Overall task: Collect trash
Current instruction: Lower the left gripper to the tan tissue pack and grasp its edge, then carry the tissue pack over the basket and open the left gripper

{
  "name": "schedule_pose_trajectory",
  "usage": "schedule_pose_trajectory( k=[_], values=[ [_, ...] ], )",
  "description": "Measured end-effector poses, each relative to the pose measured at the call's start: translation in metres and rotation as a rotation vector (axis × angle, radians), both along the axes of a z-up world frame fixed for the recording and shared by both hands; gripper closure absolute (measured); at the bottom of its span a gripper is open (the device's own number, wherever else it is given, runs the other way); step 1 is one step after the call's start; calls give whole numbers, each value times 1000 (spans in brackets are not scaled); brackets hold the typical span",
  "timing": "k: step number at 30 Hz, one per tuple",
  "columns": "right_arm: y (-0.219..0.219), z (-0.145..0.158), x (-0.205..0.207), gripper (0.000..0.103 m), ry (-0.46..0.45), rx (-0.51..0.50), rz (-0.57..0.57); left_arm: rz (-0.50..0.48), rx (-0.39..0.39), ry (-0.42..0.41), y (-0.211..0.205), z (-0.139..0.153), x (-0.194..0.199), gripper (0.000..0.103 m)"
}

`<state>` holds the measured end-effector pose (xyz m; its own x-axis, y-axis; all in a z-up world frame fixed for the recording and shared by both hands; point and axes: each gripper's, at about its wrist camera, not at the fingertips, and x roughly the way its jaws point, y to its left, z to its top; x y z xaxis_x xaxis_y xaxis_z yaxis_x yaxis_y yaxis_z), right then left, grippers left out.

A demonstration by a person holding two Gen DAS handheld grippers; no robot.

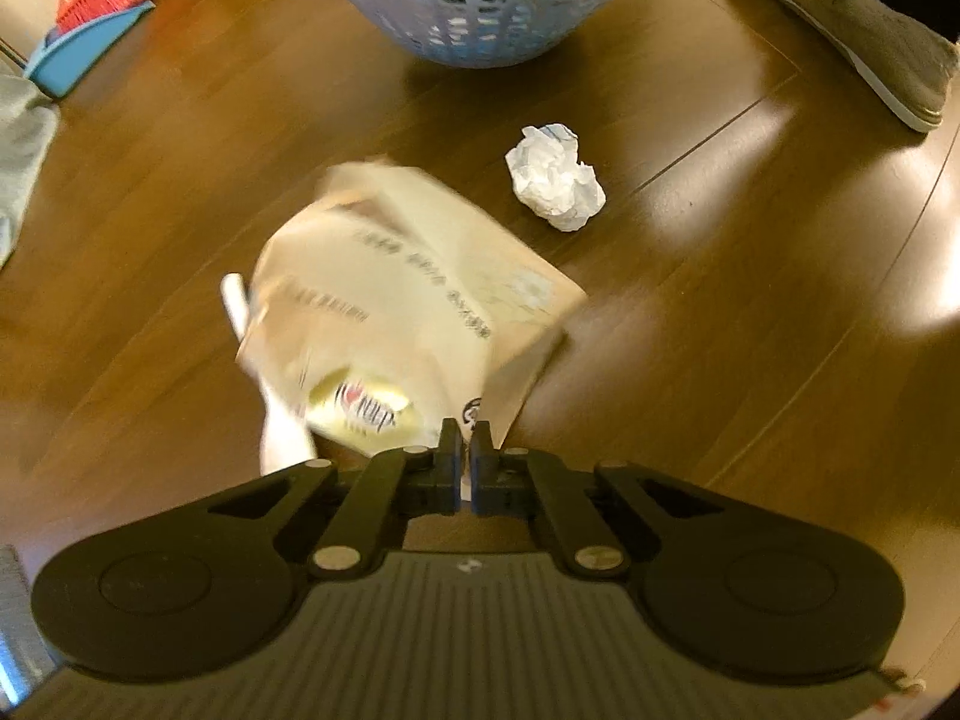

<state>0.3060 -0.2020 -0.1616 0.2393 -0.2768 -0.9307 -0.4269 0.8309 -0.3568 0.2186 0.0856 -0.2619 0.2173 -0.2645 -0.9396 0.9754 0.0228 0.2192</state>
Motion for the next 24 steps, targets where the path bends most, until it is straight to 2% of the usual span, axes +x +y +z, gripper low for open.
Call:
schedule_pose_trajectory(
  k=[15, 24],
  values=[
    [7, 0, -1, 103, 1, -15, 41, 33, -21, -92, 27, 85, -7, 103],
    [19, 0, -7, 103, -4, -45, 111, -36, -54, -152, 15, 139, -24, 103]
  ],
)
